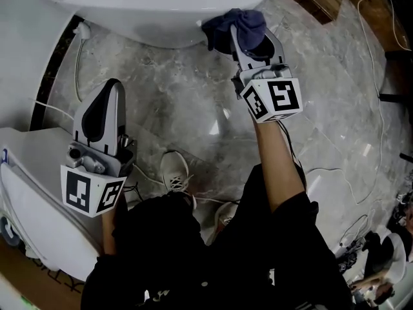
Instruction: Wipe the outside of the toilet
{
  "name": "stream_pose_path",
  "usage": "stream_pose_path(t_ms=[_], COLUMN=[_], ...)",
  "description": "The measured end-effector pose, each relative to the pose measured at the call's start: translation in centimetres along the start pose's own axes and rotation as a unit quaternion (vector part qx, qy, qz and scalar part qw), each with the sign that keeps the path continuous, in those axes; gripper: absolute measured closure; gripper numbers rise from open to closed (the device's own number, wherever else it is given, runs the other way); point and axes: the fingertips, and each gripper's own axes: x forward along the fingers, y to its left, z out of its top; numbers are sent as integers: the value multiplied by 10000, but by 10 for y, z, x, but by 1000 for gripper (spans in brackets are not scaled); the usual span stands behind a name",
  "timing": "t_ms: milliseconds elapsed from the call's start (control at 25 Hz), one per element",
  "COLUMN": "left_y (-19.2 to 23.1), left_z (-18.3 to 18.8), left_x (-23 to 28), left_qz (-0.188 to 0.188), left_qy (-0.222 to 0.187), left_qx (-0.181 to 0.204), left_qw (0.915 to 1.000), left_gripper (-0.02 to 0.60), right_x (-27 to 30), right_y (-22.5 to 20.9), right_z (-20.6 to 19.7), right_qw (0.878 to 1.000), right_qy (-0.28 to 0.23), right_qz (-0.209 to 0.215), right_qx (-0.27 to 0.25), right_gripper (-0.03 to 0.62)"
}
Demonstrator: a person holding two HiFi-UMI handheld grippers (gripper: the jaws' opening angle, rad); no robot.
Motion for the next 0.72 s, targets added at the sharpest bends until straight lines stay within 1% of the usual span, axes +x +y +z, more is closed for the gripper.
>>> stream_pose_path(t_ms=[80,160,320,560,720], left_y=[-4,-8,-8,-3,1], left_z=[-8,-15,-19,-22,-24], left_x=[4,6,7,8,7], left_qz=[-94,-157,-261,-275,-249], left_qy=[42,93,110,155,140], left_qx=[-55,-32,-75,-89,-202], left_qw=[9999,9998,9996,9995,9994], left_gripper=[571,571,571,571,571], right_x=[2,4,7,12,14], right_y=[1,2,4,8,10], right_z=[-12,-23,-42,-67,-89], right_qw=[9999,9999,9996,9991,9981], right_qy=[51,75,162,350,529], right_qz=[-35,-53,-17,25,40], right_qx=[-80,-126,-212,-249,-311], right_gripper=[467,467,467,465,465])
